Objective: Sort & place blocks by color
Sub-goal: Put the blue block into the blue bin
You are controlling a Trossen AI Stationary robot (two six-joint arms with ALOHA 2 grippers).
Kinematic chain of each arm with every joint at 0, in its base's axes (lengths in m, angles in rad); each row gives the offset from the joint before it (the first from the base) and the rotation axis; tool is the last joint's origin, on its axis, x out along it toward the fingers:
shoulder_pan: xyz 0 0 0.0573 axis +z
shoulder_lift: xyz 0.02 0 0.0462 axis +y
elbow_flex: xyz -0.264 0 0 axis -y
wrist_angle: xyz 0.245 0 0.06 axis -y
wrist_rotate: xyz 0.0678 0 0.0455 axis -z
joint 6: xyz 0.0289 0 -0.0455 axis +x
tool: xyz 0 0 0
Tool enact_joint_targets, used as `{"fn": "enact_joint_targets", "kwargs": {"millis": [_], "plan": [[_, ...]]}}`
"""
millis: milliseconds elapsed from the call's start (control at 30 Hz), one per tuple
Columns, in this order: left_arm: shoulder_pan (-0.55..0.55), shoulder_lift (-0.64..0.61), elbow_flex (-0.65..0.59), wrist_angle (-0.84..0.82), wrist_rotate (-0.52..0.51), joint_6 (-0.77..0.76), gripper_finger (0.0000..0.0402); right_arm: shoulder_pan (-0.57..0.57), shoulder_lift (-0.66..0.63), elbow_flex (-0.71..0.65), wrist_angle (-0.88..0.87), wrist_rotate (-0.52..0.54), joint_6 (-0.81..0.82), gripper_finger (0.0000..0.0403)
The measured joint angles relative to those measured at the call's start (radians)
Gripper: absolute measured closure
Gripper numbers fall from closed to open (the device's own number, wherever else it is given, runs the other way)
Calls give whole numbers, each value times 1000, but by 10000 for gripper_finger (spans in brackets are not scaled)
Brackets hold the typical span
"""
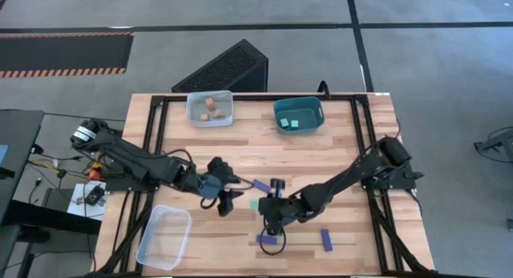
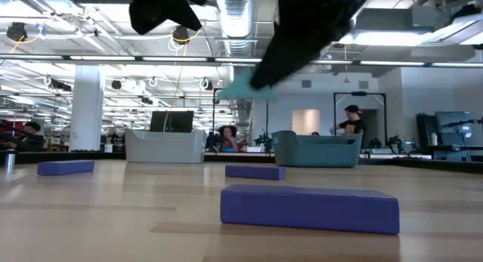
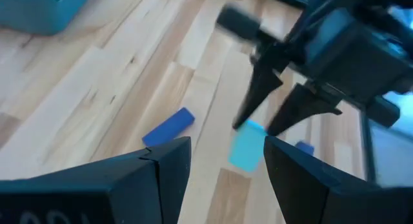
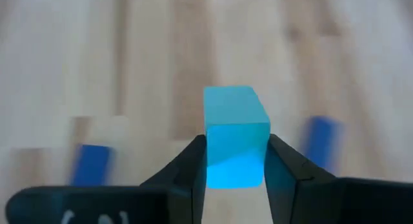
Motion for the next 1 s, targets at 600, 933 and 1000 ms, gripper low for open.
{"fn": "enact_joint_targets", "kwargs": {"millis": [600, 933, 1000], "plan": [[290, 0, 0, 125, 284, -92, 122, -70, -144, 48, -131, 427, -375, 276], [426, 0, 0, 316, 497, -51, 70, -141, -154, 49, 53, 499, -647, 275], [447, -1, 0, 312, 501, -63, 70, -148, -154, 49, 80, 499, -704, 275]]}}
